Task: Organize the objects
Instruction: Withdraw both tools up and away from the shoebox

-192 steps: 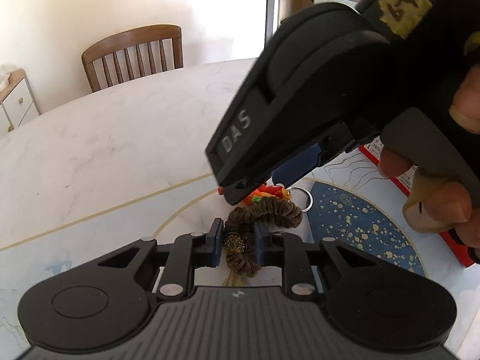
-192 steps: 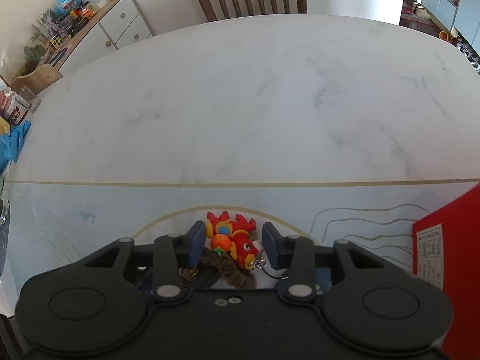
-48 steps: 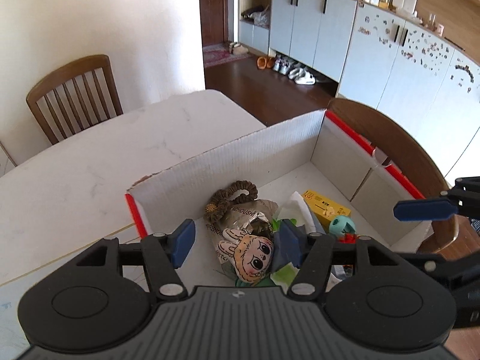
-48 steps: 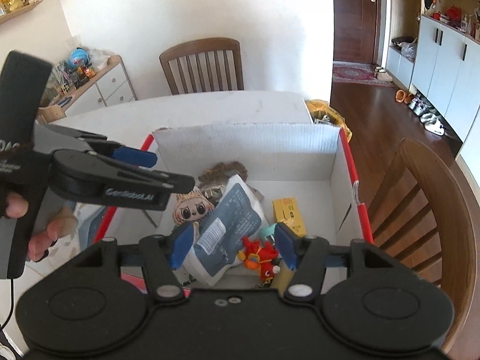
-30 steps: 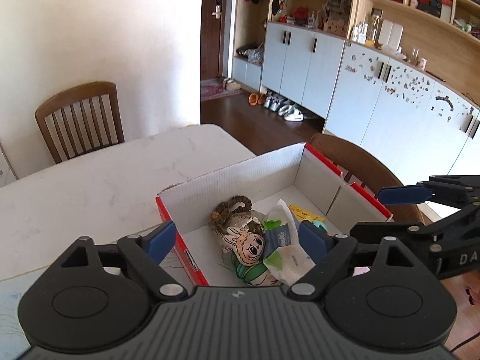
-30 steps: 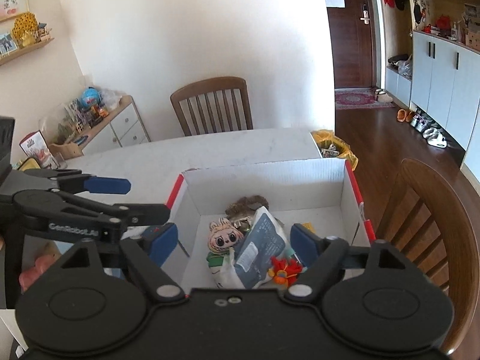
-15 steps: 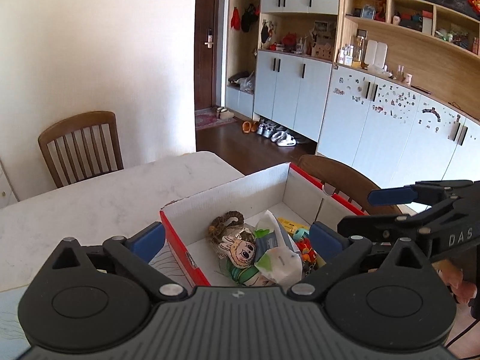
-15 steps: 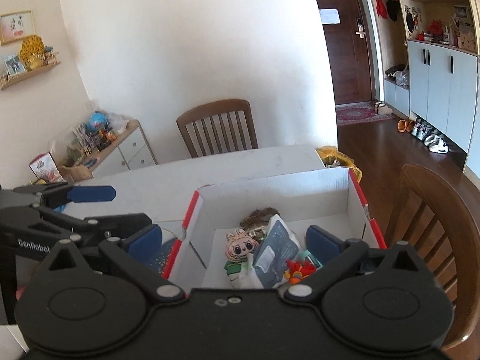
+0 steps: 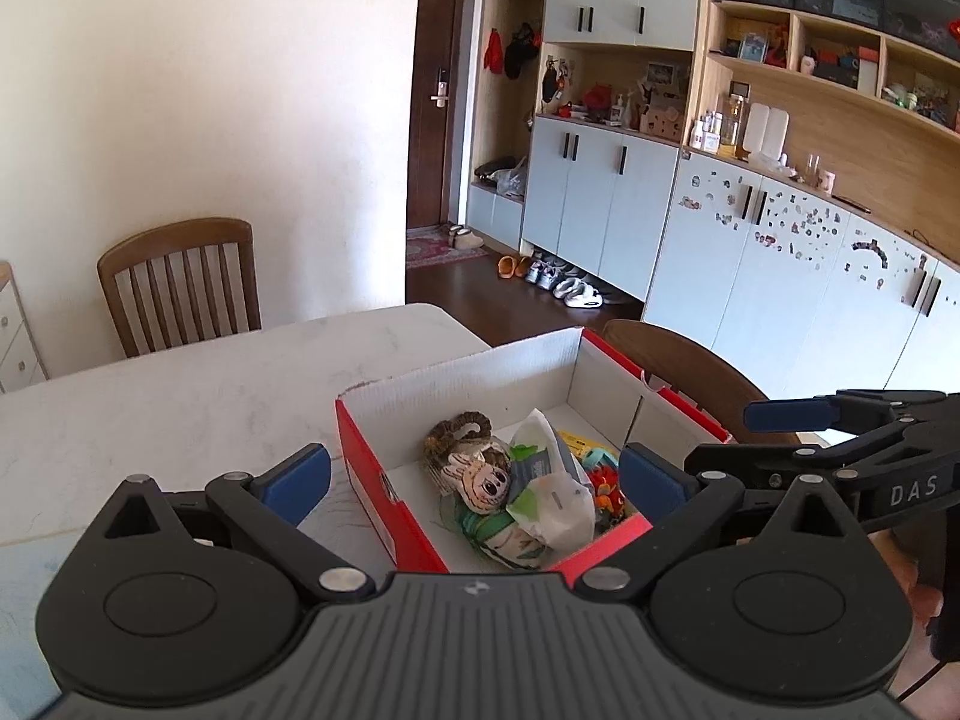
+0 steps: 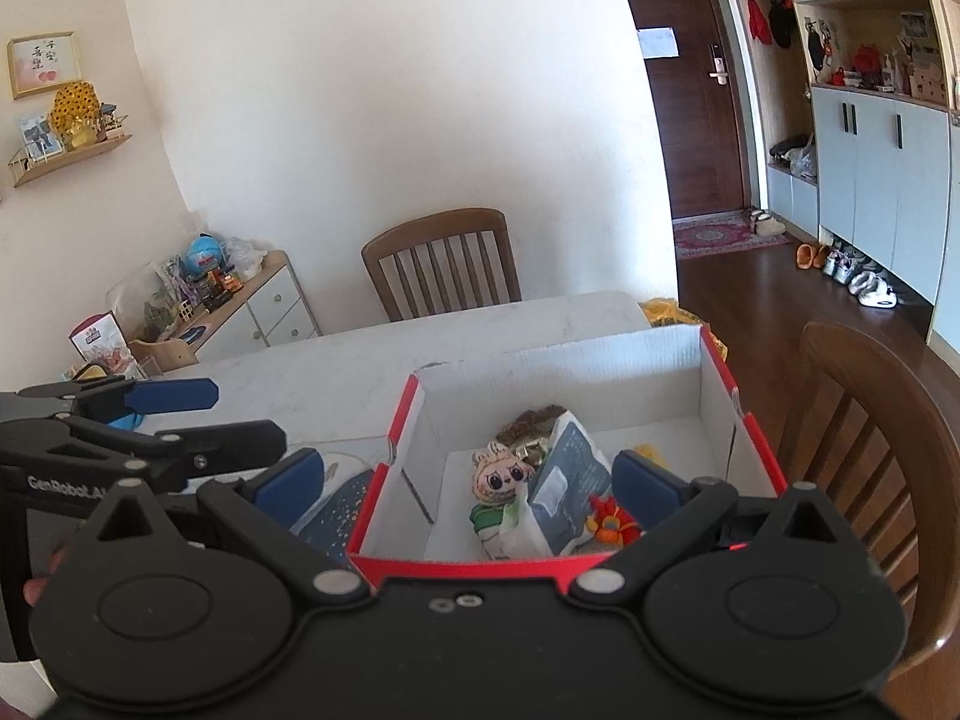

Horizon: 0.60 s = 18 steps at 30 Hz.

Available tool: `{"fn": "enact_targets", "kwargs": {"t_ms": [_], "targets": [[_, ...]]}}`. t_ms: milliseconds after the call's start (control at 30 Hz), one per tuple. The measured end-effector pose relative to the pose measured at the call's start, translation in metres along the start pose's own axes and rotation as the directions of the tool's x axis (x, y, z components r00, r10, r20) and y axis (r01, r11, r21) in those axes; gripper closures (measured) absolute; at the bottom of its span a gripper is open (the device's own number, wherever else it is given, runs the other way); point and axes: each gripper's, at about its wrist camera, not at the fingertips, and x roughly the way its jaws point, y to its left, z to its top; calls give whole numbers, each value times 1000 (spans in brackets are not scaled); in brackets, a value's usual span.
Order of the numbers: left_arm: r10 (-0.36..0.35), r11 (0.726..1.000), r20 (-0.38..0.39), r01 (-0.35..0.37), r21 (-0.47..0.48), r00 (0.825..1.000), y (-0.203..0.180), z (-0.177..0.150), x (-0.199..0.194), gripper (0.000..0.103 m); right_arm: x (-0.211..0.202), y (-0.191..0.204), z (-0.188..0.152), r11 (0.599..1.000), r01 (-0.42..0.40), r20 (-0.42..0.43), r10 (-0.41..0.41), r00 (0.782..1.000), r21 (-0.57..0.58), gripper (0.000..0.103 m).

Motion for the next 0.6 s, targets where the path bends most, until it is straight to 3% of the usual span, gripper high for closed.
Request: {"fn": "enact_targets", "kwargs": {"t_ms": [433,600], "targets": [[46,999,-33,-46,-2,998,-4,-16,3,0,-4,-3,-14,999,15,-12,-14,1000,36,1],[19,1000,-40,-19,-14,999,-5,-15,4,0,-4,-5,-17,1000,12,-15,-11,1000,27,1]]}}
